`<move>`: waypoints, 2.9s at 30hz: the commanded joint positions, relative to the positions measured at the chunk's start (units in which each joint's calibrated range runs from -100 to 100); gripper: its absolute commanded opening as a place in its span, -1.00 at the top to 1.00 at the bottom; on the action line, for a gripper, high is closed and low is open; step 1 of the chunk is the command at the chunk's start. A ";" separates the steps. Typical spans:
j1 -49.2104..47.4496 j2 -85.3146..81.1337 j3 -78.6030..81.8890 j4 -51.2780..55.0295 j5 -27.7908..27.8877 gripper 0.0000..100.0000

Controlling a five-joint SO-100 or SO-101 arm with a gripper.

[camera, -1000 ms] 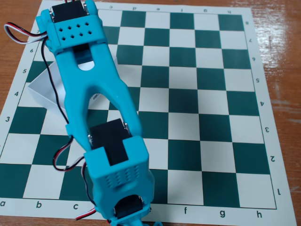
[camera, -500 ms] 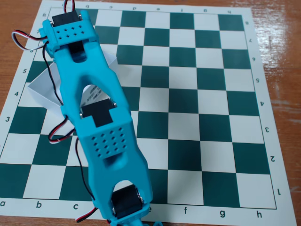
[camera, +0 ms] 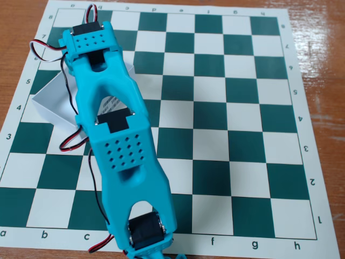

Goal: Grab the toy horse and put it in the box.

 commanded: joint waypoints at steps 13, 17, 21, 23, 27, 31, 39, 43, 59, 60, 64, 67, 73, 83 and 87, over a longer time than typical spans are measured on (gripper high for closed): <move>3.66 -25.94 18.39 -1.40 0.76 1.00; 6.52 -34.70 27.40 -1.82 1.35 1.00; 9.95 -45.59 40.32 -3.81 1.84 1.00; 11.73 -51.52 47.42 -4.89 2.33 1.00; 16.16 -65.06 63.99 -7.88 3.84 1.00; 20.45 -81.87 81.20 -7.71 5.70 1.00; 25.23 -108.24 102.77 -0.15 5.16 1.00; 26.30 -116.83 109.05 3.67 4.82 1.00; 20.88 -124.00 111.97 19.45 3.06 1.00; 20.88 -124.00 111.97 19.45 3.06 1.00; 20.23 -123.91 111.97 19.36 3.06 0.99; 20.38 -123.91 111.97 19.45 3.25 0.99; 20.16 -123.91 111.97 19.45 3.25 0.99; 20.16 -123.91 111.97 19.45 3.30 0.99; 20.16 -123.91 111.97 19.45 3.30 0.99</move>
